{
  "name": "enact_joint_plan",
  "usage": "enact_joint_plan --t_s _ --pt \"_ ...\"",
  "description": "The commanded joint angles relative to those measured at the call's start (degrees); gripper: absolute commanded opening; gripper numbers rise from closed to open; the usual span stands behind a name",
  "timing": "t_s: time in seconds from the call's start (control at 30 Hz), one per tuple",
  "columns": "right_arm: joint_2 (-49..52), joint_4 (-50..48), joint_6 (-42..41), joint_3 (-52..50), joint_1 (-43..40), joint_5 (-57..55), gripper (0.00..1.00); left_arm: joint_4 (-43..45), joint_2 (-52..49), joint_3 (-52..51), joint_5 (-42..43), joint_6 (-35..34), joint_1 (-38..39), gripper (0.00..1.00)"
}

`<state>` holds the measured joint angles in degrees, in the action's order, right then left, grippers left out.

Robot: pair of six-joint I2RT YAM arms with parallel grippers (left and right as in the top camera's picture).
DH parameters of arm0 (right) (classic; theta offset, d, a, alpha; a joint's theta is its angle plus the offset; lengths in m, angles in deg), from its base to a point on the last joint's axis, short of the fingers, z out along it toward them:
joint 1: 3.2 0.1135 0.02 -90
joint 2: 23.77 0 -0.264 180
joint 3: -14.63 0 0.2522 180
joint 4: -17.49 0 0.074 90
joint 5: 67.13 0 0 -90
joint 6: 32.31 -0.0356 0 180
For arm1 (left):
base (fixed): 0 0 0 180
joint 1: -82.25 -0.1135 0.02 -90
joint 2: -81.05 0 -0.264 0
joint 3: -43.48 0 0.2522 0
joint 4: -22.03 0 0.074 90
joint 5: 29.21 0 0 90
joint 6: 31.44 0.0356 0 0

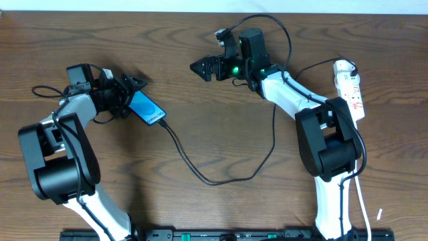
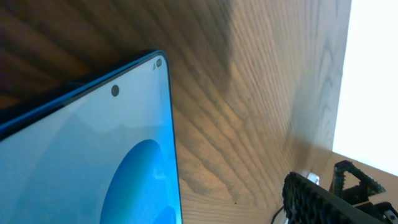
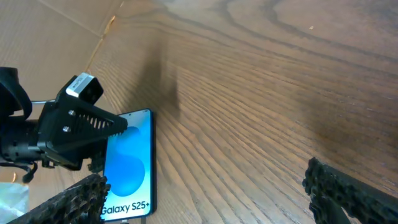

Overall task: Plug charger to phone and switch on socket
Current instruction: 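Lower the phone with the left gripper and lay it on the table, then release the phone and raise the left gripper away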

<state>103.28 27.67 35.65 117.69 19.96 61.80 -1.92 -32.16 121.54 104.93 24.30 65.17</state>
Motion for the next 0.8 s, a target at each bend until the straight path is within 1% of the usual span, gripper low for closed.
enact_joint_plan --t_s 0.0,0.07,0.77 --pt "-0.9 0.2 0.9 0.9 -0.2 0.0 0.99 -2.6 0.4 -1.2 -7.9 0.6 -0.2 0.87" --pt "-0.9 0.2 0.9 0.9 -0.2 0.0 0.99 -3.3 1.2 -1.2 -8.9 0.6 -0.2 0.87" --pt "-0.9 0.2 0.9 0.9 -0.2 0.0 0.99 -5.5 1.8 -1.1 -9.1 0.6 -0.2 0.88"
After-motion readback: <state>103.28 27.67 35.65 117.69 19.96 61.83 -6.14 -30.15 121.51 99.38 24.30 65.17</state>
